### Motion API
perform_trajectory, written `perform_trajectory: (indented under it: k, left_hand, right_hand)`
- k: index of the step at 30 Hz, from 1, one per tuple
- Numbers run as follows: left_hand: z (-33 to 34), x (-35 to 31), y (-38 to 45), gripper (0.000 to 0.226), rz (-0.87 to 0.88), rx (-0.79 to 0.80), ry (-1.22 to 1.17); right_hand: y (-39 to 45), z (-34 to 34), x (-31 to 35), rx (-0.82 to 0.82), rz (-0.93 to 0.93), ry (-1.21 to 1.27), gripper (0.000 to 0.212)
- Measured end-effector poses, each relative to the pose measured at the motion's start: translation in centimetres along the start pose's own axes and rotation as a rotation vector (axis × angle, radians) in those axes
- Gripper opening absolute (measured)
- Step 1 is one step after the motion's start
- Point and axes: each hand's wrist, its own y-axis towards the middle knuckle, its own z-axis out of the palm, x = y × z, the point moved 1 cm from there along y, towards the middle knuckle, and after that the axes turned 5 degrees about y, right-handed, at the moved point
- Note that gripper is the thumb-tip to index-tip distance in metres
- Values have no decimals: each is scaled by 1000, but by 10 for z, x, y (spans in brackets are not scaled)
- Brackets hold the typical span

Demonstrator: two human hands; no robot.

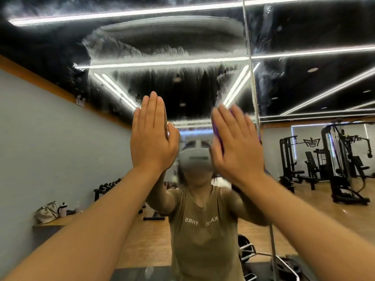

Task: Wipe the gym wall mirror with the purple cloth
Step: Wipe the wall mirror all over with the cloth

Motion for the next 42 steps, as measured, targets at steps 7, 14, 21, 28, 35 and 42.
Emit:
perform_trajectory:
  k: [7,14,21,28,35,42]
  left_hand:
    - [1,2,-1,66,13,-23,-22]
    - [2,1,-1,65,9,-10,-27]
    - [4,2,-2,64,12,-16,-36]
    - [6,1,-3,64,6,-30,-54]
    - [8,2,-4,64,11,-46,-49]
    - [7,1,-3,62,15,-51,-60]
  right_hand:
    - [56,2,-1,-26,106,2,62]
    - [-72,0,32,42,46,2,62]
    - [-85,-2,35,83,-57,1,60]
    - [43,19,30,-40,54,-5,61]
    - [39,26,41,-110,113,4,60]
    - [-70,18,61,37,-13,-8,60]
